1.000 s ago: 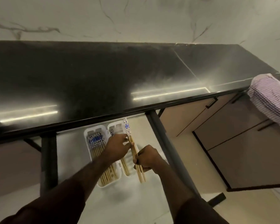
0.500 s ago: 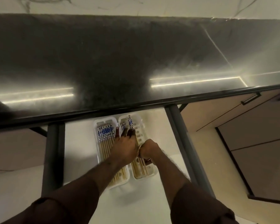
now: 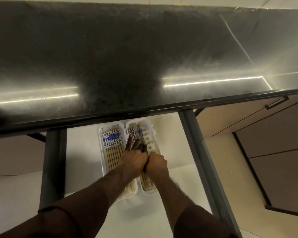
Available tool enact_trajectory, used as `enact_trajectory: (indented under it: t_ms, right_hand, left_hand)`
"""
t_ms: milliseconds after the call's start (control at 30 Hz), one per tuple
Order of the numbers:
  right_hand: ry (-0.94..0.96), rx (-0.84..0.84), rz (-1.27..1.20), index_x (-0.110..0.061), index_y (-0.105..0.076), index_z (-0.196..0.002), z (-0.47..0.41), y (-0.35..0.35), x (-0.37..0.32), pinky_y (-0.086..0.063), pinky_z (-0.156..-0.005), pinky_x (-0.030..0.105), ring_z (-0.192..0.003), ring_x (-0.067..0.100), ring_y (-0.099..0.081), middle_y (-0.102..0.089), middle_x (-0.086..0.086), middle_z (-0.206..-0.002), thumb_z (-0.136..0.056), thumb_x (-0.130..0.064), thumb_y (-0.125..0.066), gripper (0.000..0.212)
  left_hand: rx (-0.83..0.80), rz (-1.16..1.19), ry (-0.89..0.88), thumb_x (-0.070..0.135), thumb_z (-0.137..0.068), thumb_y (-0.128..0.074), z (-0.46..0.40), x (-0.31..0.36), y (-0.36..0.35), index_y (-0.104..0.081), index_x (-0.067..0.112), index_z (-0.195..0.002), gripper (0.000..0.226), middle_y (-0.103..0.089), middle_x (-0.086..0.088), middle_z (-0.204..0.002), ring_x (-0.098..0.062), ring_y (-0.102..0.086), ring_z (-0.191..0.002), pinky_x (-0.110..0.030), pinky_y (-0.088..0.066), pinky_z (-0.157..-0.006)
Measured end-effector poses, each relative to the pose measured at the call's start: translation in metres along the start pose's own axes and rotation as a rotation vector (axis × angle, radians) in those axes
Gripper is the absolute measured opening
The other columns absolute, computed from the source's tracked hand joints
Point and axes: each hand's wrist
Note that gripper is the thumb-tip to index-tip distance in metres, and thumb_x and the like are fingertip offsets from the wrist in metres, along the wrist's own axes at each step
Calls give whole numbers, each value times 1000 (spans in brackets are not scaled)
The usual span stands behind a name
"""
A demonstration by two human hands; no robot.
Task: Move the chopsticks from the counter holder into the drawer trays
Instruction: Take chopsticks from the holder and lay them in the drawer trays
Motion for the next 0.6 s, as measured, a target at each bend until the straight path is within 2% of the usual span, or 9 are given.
enact_trajectory:
  t_ms: [267,400,600]
  right_hand:
    - [56,109,22,-11,-57,-118,15,2,1,-51,-86,38,-106,30,-64,-65,11,-117,-98,-17,-43,25]
    - [93,116,14,-15,-49,-131,22,2,1,-51,-90,37,-109,29,-63,-63,10,-124,-100,-27,-47,33]
    - [80,96,-25,-15,-55,-130,28,-1,1,-49,-95,35,-112,26,-63,-63,8,-126,-101,-26,-46,32]
  left_hand:
    - [-40,-101,-7,35,-95,-48,-2,1,-1,-16,12,-153,70,-9,-14,-162,-32,10,-149,-54,27,-106]
    - [-69,-135,-18,38,-94,-49,-3,1,-1,-20,14,-152,69,-12,-13,-161,-33,8,-149,-56,24,-108]
    - [-58,-168,-4,40,-96,-45,0,1,1,-17,10,-152,70,-13,-16,-161,-34,5,-149,-54,29,-101]
Point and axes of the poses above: each hand's wrist, its own z-axis away from the middle knuckle, its own y-axis out of the back of the hand, x = y × z
